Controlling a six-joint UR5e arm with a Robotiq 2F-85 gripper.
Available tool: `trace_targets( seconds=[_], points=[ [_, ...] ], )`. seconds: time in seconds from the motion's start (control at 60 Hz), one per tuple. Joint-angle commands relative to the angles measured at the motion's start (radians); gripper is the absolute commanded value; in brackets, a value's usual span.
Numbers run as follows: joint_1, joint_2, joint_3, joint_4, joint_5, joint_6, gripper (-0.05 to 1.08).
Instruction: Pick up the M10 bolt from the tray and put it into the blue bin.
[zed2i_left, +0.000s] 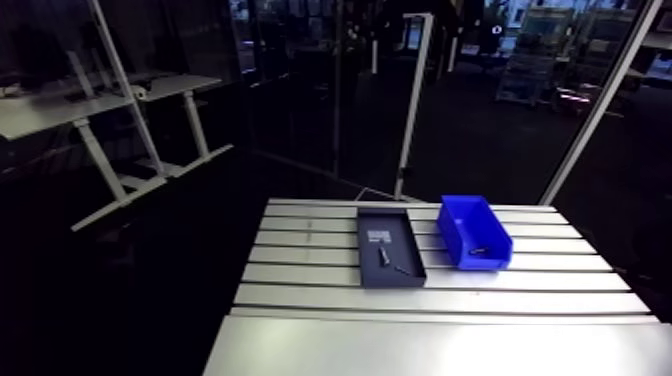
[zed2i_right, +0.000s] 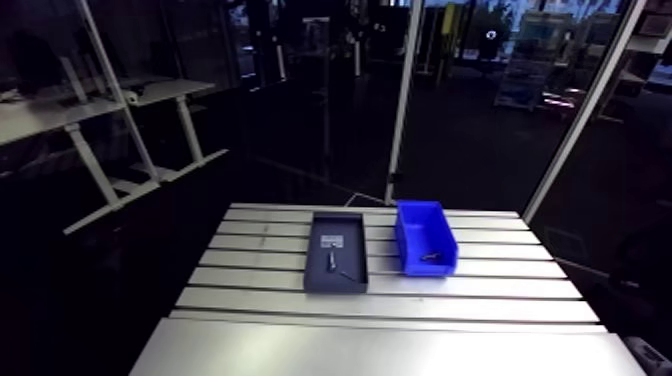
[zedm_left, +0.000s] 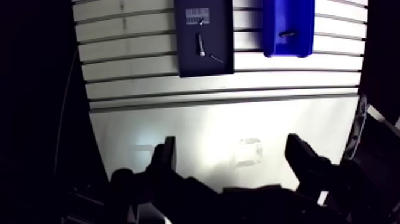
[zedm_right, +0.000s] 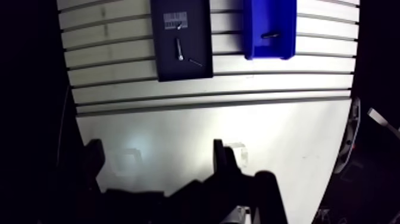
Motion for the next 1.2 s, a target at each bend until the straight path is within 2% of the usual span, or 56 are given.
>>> trace_targets(
  seconds=[0.017, 0.7, 0.917, 1.2],
  points=[
    [0.011, -0.029, 0.083, -0.058, 0.078, 0.028, 0.01],
    [0.012, -0.029, 0.089, -0.058, 0.077, 0.028, 0.01],
    [0.012, -0.026, 0.096, -0.062, 0.068, 0.029, 0.01],
    [0.012, -0.025, 0.162, -0.159, 0.063, 0.016, 0.01]
  ],
)
